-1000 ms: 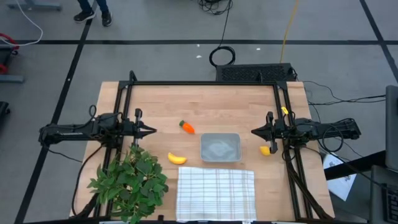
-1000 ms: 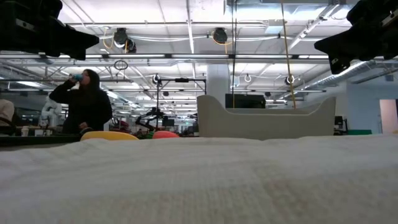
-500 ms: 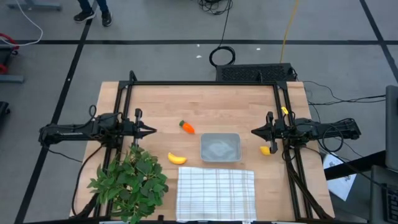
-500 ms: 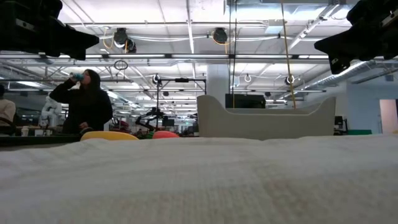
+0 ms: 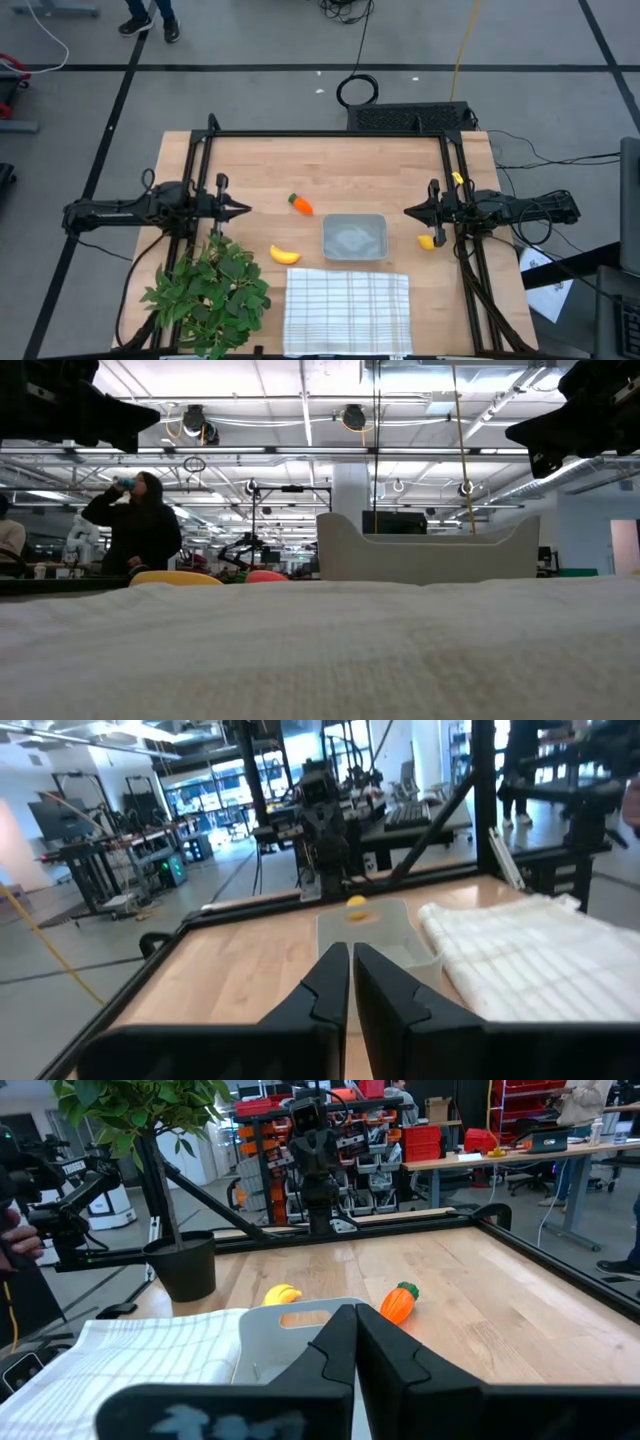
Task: Pick and placing Produce into tupperware
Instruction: Put the yellow banana into the gray bin
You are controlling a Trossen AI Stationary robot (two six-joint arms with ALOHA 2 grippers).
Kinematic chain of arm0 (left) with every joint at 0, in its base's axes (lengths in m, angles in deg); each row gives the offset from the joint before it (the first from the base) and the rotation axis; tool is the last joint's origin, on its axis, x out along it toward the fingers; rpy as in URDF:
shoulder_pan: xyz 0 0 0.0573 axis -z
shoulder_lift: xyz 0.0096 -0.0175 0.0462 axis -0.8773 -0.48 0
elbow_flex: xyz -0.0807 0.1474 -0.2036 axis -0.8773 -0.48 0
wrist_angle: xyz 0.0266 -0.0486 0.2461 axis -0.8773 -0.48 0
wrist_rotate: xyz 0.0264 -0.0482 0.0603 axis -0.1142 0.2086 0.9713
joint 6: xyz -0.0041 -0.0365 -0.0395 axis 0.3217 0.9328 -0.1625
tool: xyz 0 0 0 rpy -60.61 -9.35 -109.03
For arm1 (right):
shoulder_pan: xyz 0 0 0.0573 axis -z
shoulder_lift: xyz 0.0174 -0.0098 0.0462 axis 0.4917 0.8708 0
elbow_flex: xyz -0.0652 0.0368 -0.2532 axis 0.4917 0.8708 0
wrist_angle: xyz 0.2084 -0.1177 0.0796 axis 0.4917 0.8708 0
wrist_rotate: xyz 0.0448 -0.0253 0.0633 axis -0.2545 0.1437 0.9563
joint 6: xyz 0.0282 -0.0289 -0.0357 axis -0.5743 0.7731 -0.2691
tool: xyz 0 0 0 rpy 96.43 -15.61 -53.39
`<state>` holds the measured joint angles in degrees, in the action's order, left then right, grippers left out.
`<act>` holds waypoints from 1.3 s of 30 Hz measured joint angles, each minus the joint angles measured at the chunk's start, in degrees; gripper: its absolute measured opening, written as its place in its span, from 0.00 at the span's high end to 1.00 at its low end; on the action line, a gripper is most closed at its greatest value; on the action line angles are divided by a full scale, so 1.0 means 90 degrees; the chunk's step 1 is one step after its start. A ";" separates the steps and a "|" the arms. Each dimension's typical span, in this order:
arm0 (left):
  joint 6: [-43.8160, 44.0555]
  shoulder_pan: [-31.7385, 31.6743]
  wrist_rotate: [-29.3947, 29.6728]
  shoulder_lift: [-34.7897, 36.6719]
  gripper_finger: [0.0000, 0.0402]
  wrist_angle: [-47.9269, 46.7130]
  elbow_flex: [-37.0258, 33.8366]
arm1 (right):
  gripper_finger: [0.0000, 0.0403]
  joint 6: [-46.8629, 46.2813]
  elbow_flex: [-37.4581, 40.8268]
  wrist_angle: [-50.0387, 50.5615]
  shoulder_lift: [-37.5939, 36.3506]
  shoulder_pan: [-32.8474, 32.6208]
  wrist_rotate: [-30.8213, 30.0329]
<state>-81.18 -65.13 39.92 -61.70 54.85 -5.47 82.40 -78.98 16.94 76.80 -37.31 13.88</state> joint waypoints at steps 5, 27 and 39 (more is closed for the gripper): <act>0.0581 0.0000 0.0000 0.0001 0.94 0.0186 0.0001 | 1.00 0.0000 0.0001 -0.0002 0.0000 0.0000 0.0000; 0.1673 -0.0002 0.0962 -0.0301 0.94 0.0011 0.0202 | 1.00 0.0485 0.0000 -0.0005 0.0000 0.0000 0.0000; 0.1738 -0.0002 0.1117 -0.2332 0.94 -0.0842 0.1459 | 1.00 0.1241 0.0000 -0.0006 0.0000 0.0000 0.0000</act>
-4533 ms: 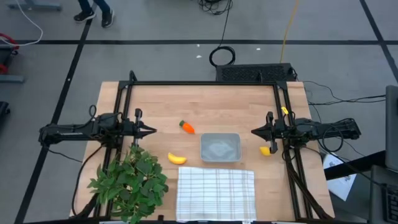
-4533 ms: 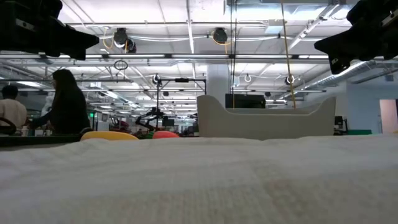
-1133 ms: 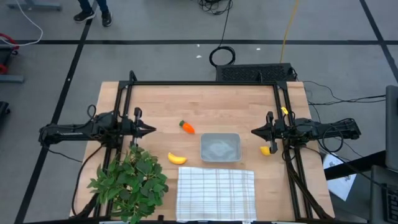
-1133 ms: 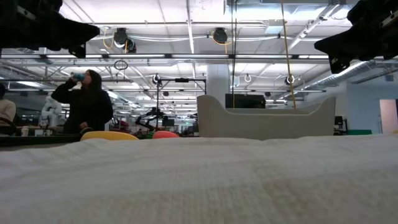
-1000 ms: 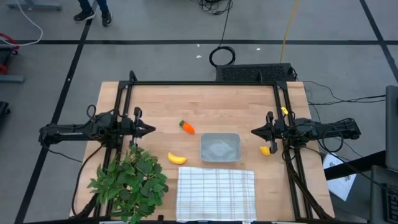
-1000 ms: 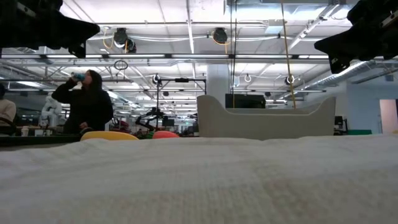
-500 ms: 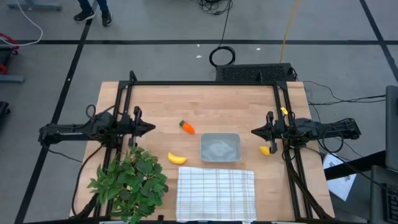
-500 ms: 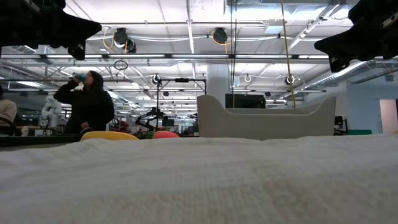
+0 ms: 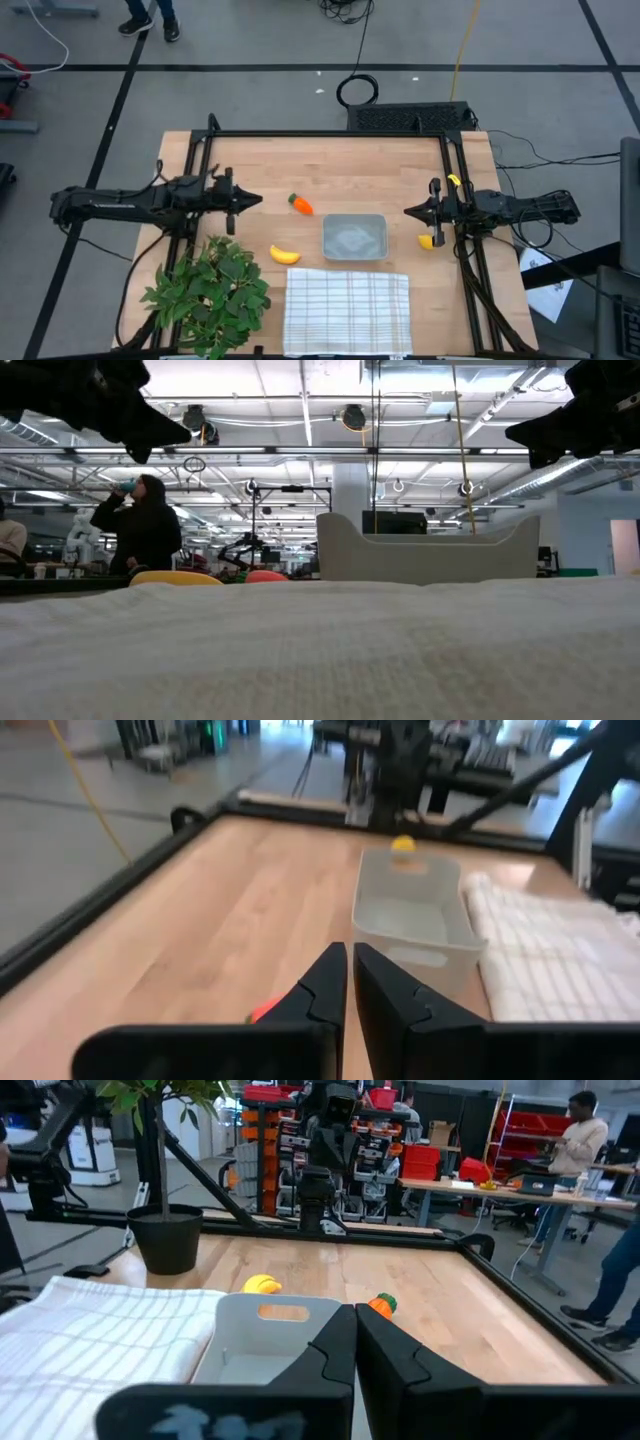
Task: Pick and placing Produce into tupperware
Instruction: Put the yellow banana into the gray bin
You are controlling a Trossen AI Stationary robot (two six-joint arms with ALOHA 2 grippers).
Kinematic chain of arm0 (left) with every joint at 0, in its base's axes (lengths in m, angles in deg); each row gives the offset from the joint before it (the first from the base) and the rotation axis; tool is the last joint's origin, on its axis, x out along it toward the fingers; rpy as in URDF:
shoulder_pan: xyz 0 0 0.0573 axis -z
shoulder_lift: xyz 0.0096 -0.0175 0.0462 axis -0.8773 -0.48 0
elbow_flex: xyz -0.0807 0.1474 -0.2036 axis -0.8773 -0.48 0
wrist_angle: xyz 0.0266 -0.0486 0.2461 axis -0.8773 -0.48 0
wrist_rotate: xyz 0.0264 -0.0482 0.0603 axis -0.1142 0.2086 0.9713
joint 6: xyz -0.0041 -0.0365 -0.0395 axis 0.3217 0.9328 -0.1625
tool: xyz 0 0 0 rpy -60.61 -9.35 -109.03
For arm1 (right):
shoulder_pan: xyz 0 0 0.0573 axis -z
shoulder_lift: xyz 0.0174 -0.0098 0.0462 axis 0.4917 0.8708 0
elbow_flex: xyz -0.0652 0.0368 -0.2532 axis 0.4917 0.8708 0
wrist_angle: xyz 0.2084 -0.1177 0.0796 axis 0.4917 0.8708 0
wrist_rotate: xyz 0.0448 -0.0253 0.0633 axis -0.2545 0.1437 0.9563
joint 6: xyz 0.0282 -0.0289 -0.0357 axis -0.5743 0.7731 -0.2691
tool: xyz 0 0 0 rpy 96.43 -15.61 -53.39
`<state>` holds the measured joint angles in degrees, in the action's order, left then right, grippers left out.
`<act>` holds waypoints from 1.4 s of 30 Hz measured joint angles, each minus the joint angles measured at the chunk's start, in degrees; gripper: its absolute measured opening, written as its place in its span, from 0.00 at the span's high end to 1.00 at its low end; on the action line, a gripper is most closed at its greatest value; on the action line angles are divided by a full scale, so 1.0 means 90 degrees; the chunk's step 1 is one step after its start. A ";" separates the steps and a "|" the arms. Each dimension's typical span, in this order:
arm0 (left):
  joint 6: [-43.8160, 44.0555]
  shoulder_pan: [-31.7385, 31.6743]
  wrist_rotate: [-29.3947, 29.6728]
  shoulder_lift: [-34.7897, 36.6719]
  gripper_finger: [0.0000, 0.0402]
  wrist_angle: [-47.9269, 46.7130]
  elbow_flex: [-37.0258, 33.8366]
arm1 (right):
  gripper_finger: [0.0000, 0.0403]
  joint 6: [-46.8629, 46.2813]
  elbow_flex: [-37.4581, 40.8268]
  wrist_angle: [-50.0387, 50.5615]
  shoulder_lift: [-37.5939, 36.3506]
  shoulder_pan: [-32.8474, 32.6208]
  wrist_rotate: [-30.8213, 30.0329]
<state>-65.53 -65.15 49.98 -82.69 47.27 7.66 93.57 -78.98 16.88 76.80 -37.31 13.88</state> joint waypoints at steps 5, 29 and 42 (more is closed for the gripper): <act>-0.0064 0.0000 -0.0173 -0.0933 0.94 -0.0541 0.0621 | 1.00 0.0086 0.0000 0.0002 0.0000 0.0000 -0.0002; -0.0536 -0.0644 -0.1992 -0.3754 0.94 -0.1398 0.2140 | 1.00 0.0192 0.0000 0.0001 0.0000 0.0000 -0.0001; -0.0768 -0.0636 -0.2076 -0.4612 0.94 -0.2182 0.2837 | 1.00 0.0198 0.0000 0.0002 0.0002 0.0000 -0.0002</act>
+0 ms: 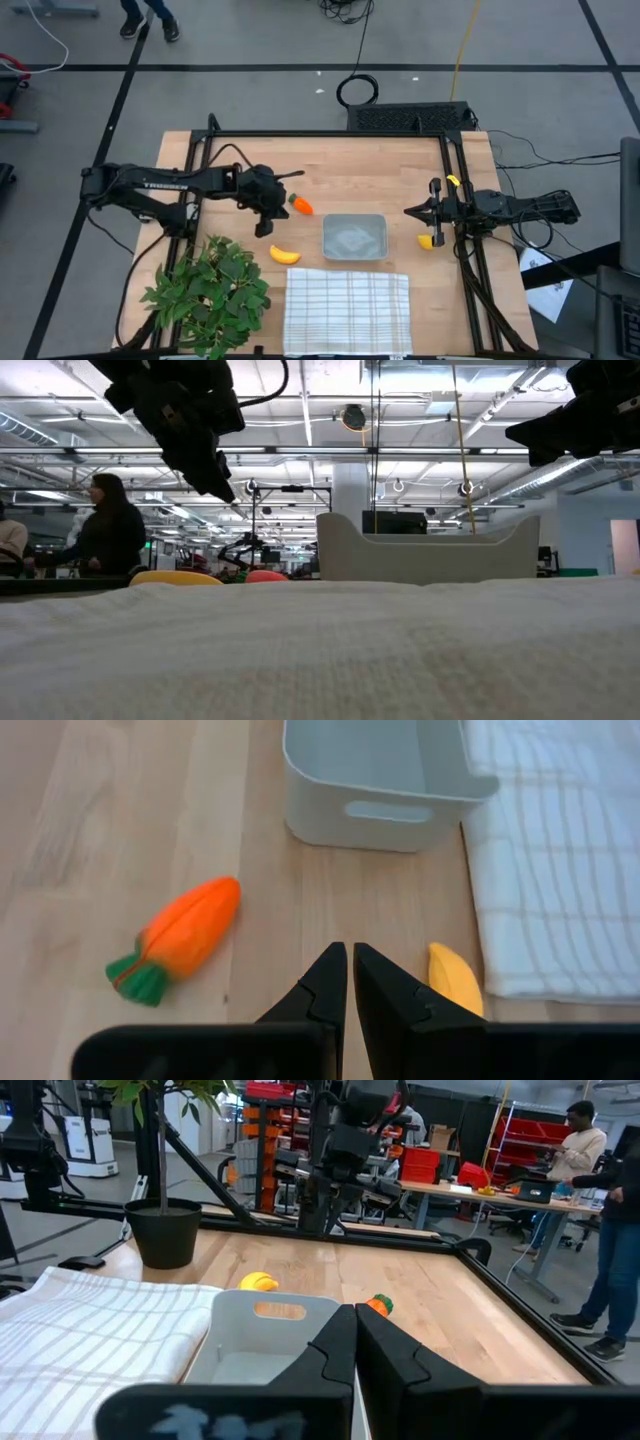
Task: Pick and placing Produce into tupperware
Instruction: Put the yellow banana into the gray bin
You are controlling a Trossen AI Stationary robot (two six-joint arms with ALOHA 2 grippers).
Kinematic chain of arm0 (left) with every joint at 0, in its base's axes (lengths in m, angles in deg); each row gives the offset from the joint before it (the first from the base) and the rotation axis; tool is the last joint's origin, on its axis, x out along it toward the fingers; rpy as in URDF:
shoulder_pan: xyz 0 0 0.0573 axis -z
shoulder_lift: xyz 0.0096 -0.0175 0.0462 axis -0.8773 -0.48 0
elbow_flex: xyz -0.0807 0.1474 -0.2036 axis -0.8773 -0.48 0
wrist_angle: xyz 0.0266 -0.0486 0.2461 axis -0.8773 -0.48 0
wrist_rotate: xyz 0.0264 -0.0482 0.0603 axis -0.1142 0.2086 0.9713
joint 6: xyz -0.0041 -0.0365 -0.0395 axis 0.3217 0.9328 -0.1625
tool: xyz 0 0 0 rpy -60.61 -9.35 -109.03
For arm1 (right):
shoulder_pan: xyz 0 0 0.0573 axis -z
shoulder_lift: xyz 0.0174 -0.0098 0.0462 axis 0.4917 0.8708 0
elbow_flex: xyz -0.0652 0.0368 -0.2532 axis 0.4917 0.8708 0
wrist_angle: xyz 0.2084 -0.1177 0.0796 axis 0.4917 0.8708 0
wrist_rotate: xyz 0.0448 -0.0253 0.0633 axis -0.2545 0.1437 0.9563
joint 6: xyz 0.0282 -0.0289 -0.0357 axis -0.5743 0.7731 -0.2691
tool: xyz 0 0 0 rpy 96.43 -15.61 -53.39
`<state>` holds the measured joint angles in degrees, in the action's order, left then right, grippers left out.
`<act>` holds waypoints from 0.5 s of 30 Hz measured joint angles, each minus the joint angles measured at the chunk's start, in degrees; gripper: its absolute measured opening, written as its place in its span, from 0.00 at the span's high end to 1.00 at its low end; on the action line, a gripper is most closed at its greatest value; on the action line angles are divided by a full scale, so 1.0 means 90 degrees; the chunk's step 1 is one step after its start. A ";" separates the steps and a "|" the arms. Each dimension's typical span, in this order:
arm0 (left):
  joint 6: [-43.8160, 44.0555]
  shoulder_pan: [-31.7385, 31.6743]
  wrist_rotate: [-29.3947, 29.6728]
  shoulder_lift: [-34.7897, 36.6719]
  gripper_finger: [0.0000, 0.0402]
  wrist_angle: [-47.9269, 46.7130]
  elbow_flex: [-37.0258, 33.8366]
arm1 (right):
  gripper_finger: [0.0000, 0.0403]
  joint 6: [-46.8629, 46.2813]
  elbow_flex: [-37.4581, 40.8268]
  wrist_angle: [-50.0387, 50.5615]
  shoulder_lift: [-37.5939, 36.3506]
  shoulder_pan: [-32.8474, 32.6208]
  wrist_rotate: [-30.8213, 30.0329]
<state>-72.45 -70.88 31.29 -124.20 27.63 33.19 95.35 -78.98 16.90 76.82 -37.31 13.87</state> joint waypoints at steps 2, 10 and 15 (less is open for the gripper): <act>-0.0083 0.0000 0.0000 -0.0104 0.94 -0.0272 0.0167 | 1.00 0.0001 0.0000 -0.0001 -0.0002 0.0000 0.0000; -0.0379 0.0169 0.0003 -0.0586 0.94 -0.0976 0.0783 | 1.00 -0.0003 0.0000 -0.0002 0.0002 0.0001 -0.0001; -0.0498 0.0335 0.0007 -0.0682 0.94 -0.1038 0.0850 | 1.00 -0.0009 0.0000 0.0001 0.0027 0.0000 0.0002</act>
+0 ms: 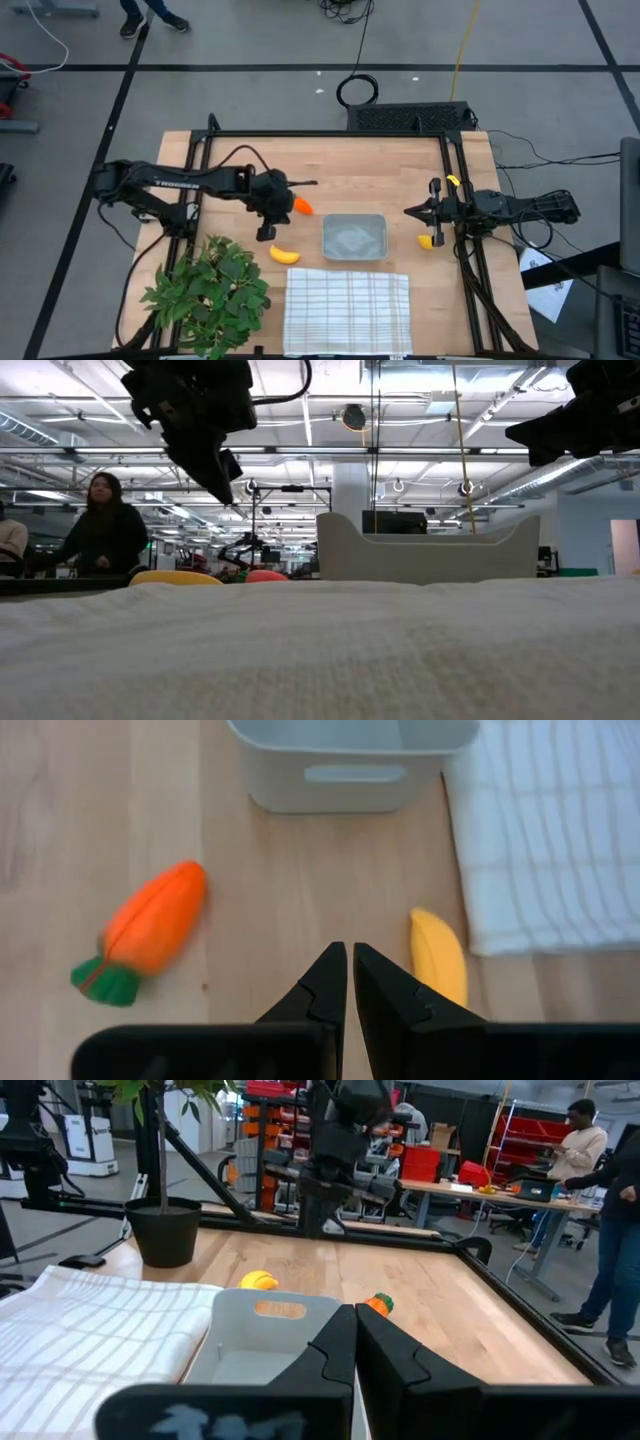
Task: Pick and placing Produce into tupperware
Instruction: Put the yellow banana into the gray bin
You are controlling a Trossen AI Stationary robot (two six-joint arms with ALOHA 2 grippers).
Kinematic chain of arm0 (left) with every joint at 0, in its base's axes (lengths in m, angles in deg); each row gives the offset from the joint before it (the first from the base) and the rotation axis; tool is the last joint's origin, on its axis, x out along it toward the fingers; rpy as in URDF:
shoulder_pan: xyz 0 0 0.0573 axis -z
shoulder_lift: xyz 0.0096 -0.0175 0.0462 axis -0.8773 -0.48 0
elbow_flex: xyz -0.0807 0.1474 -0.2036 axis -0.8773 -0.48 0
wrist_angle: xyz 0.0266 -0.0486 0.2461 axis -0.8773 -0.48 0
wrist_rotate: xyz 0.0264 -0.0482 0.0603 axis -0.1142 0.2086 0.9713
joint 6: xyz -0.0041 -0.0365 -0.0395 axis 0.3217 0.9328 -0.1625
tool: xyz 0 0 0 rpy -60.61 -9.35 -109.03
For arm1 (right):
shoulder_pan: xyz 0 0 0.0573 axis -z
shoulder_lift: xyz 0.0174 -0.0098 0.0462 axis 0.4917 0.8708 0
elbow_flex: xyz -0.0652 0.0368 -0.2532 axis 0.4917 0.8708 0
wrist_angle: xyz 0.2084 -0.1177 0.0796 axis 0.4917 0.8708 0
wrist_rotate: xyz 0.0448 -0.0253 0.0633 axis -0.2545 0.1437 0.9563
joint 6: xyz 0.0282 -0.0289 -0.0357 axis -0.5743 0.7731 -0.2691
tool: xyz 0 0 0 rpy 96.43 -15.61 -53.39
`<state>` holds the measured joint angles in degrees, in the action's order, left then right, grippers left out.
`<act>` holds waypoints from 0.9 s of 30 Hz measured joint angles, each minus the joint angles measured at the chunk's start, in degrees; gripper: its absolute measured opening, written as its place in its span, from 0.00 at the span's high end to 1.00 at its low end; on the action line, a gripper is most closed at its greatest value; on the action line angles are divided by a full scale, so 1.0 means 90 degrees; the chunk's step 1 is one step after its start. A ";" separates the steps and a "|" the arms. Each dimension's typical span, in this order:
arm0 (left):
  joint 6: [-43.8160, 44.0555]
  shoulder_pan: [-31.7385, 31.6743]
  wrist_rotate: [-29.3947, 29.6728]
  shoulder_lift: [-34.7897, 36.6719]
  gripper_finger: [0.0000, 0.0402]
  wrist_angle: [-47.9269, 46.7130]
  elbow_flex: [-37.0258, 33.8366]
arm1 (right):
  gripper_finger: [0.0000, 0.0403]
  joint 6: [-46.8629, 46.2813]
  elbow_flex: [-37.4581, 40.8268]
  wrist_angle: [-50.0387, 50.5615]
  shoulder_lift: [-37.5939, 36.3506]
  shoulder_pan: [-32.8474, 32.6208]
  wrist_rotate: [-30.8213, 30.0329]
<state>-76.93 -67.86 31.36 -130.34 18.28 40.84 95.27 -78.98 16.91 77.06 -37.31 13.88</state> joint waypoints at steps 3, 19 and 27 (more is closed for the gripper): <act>-0.0012 0.0133 0.0015 -0.0036 0.94 0.0037 0.0005 | 1.00 -0.0021 0.0000 -0.0005 0.0022 0.0000 -0.0002; -0.0096 0.1124 0.0563 -0.0087 0.94 0.0073 0.0000 | 1.00 -0.0024 0.0001 0.0021 0.0039 0.0000 -0.0002; 0.0092 0.1402 0.0632 -0.0405 0.94 0.0151 -0.0010 | 1.00 -0.0011 0.0002 0.0018 0.0041 0.0001 -0.0002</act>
<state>-76.10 -55.24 37.04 -133.98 19.64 40.76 95.17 -78.96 17.07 77.43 -37.30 13.86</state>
